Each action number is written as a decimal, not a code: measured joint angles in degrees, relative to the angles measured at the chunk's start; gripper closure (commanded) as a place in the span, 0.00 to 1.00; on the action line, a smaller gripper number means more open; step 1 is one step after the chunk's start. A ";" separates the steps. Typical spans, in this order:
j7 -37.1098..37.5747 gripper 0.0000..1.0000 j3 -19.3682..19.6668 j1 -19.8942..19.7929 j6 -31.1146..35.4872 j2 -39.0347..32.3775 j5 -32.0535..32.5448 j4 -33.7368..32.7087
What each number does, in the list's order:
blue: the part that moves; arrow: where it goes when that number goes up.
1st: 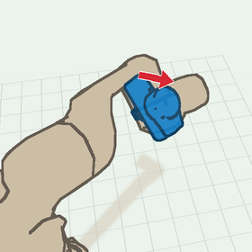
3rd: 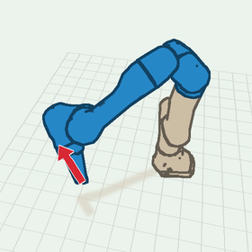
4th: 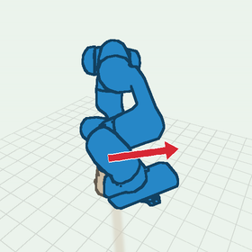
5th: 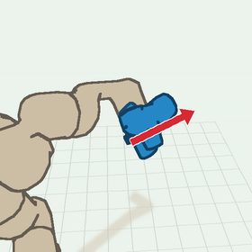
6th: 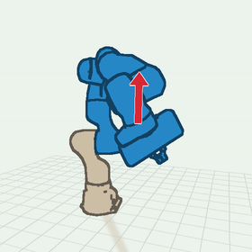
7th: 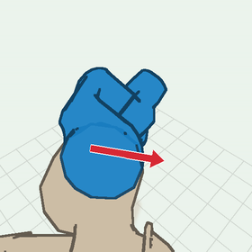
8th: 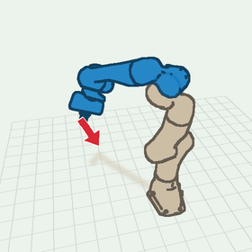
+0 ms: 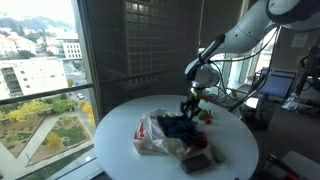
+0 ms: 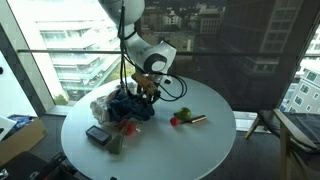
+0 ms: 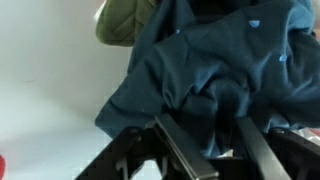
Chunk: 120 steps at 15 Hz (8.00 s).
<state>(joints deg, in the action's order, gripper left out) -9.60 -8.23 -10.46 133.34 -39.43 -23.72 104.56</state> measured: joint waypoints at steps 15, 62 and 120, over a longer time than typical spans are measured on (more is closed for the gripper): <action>-12.46 0.97 -4.38 -0.25 -16.95 3.90 -12.24 -1.99; -5.19 0.00 -0.16 14.44 5.31 18.46 29.77 12.74; -21.78 0.47 -5.73 12.39 -0.84 -3.37 22.42 -3.37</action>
<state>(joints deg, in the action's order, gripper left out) -31.38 -13.97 1.93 132.50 -42.81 -1.31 101.18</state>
